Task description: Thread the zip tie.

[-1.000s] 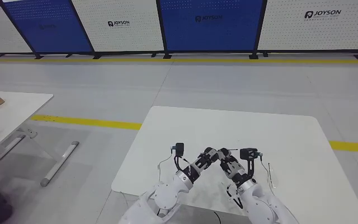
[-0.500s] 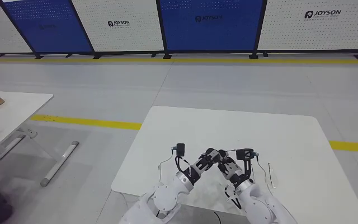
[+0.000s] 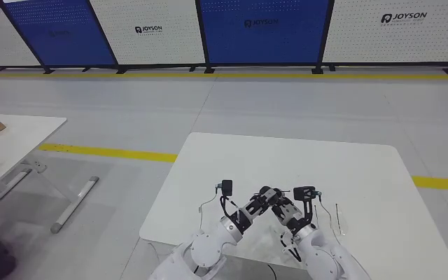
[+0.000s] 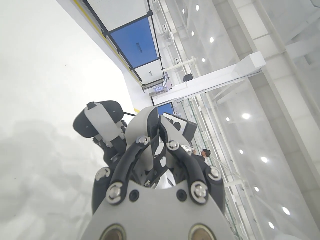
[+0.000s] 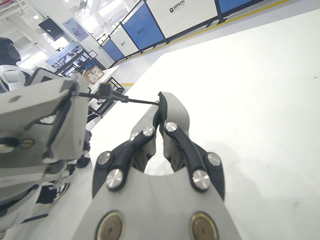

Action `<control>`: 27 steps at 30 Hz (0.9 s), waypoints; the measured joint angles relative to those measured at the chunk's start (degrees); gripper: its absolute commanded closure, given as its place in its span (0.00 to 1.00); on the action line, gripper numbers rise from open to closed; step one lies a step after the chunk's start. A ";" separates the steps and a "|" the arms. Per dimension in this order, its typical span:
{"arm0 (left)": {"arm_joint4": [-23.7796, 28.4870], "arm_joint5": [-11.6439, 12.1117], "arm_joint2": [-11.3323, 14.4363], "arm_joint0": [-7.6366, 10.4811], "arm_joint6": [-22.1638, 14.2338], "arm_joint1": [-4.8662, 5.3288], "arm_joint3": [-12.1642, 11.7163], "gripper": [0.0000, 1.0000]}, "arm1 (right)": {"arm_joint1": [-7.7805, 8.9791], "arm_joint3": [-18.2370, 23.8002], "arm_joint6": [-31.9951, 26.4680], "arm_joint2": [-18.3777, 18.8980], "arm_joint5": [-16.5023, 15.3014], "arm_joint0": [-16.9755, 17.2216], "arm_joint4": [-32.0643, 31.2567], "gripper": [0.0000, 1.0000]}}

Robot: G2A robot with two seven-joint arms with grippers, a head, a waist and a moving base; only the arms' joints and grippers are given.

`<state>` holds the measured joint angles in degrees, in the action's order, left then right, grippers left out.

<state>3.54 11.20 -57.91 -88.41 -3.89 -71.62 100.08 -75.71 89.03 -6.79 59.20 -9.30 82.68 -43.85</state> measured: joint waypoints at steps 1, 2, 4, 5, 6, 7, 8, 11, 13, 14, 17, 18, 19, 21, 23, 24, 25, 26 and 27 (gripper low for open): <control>-0.06 0.10 -0.05 -0.14 -0.11 0.03 0.25 1.00 | -0.01 -0.05 -0.03 -0.02 0.03 -0.04 -0.01 1.00; -0.14 0.20 -0.09 -0.30 -0.23 0.06 0.51 1.00 | -0.03 -0.10 -0.06 -0.05 0.06 -0.08 -0.03 1.00; -0.39 0.46 -0.19 -0.68 -0.51 0.15 1.13 1.00 | -0.06 -0.24 -0.11 -0.09 0.20 -0.17 -0.08 1.00; -0.51 0.58 -0.23 -0.85 -0.61 0.18 1.39 1.00 | -0.07 -0.30 -0.12 -0.11 0.26 -0.22 -0.09 1.00; -0.67 0.74 -0.28 -1.09 -0.73 0.23 1.75 1.00 | -0.09 -0.39 -0.12 -0.13 0.34 -0.28 -0.09 1.00; -0.79 0.87 -0.32 -1.28 -0.81 0.27 2.03 1.00 | -0.11 -0.45 -0.12 -0.14 0.40 -0.33 -0.09 1.00; -0.91 1.01 -0.36 -1.48 -0.90 0.31 2.33 1.00 | -0.12 -0.50 -0.12 -0.15 0.45 -0.36 -0.10 1.00; -1.31 1.36 -0.48 -2.12 -1.34 0.45 3.13 1.00 | -0.16 -0.65 -0.07 -0.18 0.62 -0.45 -0.16 1.00; -1.31 1.41 -0.60 -2.39 -1.70 0.53 3.43 1.00 | -0.19 -0.78 -0.02 -0.19 0.71 -0.50 -0.19 1.00; -1.27 1.42 -0.63 -2.48 -1.82 0.56 3.53 1.00 | -0.20 -0.82 0.00 -0.19 0.74 -0.52 -0.20 1.00; -1.23 1.46 -0.73 -2.76 -2.07 0.64 3.88 1.00 | -0.24 -0.93 0.05 -0.21 0.80 -0.56 -0.20 1.00; -1.29 1.45 -0.79 -2.82 -2.05 0.66 3.96 1.00 | -0.26 -0.95 0.06 -0.21 0.76 -0.55 -0.09 1.00; -1.36 1.39 -0.87 -2.83 -1.87 0.67 3.96 1.00 | -0.28 -0.95 0.13 -0.18 0.71 -0.53 0.17 0.80; -1.62 1.09 -1.03 -2.66 -0.79 0.64 3.73 1.00 | -0.31 -0.85 0.34 0.00 0.59 -0.45 0.96 0.00; -1.80 0.98 -1.09 -2.40 0.62 0.53 3.34 1.00 | -0.32 -0.57 0.85 0.36 0.67 -0.29 1.50 0.00; -2.02 1.07 -1.11 -2.23 1.67 0.46 3.06 1.00 | -0.30 -0.33 1.38 0.70 0.74 -0.09 1.78 0.00; -2.14 1.22 -1.11 -2.14 2.44 0.40 2.87 1.00 | -0.27 -0.14 1.84 1.03 0.78 0.11 1.95 0.00; -2.13 1.42 -1.16 -2.08 3.17 0.35 2.71 1.00 | -0.23 0.06 2.33 1.39 0.80 0.35 2.12 0.00; -2.07 1.76 -1.39 -2.01 4.24 0.29 2.52 1.00 | -0.17 0.35 2.97 1.93 0.86 0.74 2.38 0.00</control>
<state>1.47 12.95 -59.30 -90.42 0.35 -71.33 102.60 -75.88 89.39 -3.82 61.13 -8.44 83.43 -41.47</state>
